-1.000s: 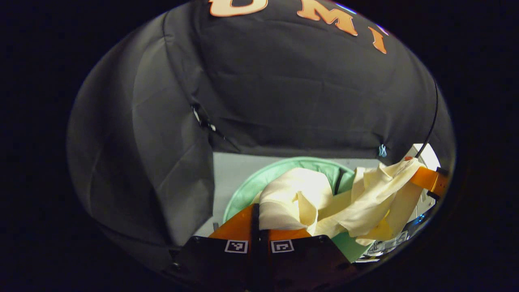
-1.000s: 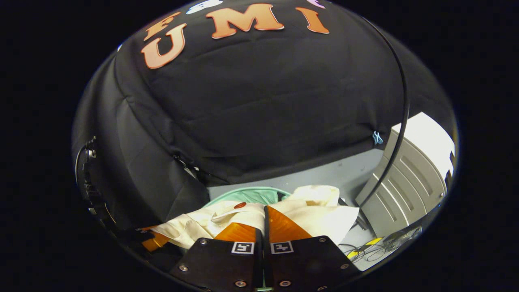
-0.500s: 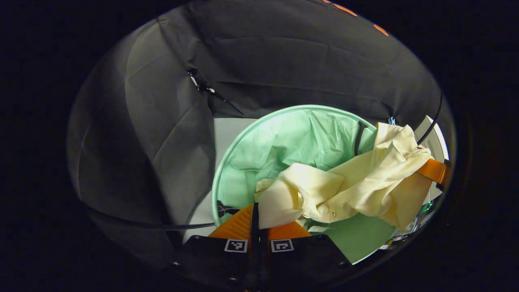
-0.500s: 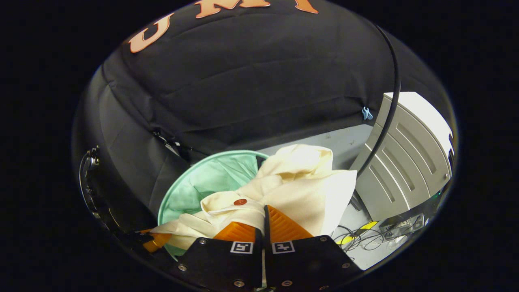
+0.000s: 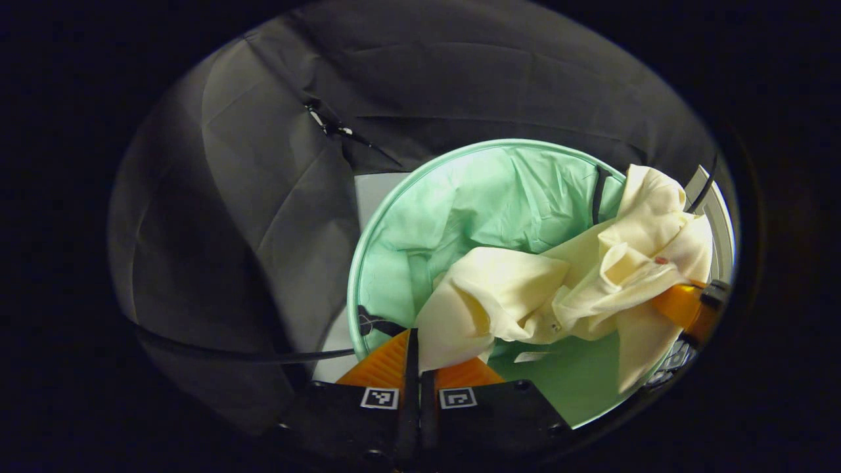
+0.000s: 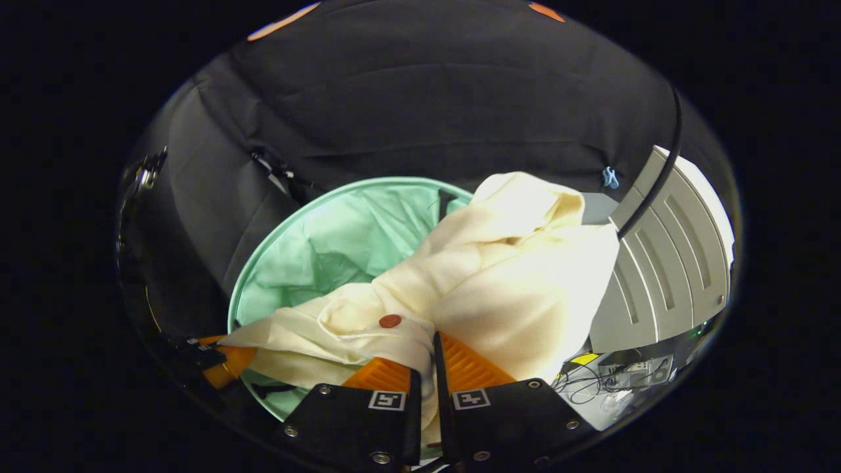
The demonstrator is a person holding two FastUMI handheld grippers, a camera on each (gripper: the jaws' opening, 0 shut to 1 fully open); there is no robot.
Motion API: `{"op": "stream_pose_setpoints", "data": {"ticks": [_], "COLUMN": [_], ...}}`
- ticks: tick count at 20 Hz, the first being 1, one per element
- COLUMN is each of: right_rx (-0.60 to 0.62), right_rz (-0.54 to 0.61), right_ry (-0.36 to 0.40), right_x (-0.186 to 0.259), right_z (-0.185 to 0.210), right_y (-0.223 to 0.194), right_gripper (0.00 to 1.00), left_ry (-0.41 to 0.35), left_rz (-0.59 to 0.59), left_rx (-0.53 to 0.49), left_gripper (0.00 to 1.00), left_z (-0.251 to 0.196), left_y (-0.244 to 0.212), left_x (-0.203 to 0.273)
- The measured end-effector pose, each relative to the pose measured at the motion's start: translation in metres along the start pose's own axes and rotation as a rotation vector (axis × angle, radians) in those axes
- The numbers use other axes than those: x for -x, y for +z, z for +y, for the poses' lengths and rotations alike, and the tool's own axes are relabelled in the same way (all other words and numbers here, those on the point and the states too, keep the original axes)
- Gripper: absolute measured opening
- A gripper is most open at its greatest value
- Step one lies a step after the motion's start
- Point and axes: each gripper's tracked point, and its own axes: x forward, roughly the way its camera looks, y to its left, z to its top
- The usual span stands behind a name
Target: Grasp the clothes on the hanger with both hands and then place them into the laundry hamper below.
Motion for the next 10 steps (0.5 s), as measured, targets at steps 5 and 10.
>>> {"op": "stream_pose_setpoints", "data": {"ticks": [5,10], "right_rx": [0.025,0.028], "right_rz": [0.060,0.042], "right_ry": [0.010,-0.032], "right_x": [-0.009,0.005], "right_z": [0.018,0.008], "right_y": [-0.020,-0.012], "right_gripper": [0.16,0.33], "left_ry": [0.002,-0.004], "left_rz": [-0.009,-0.024], "left_rx": [-0.003,0.031], "left_gripper": [0.19,0.29], "left_z": [0.007,0.016], "left_y": [-0.004,-0.003], "left_x": [0.009,0.024]}}
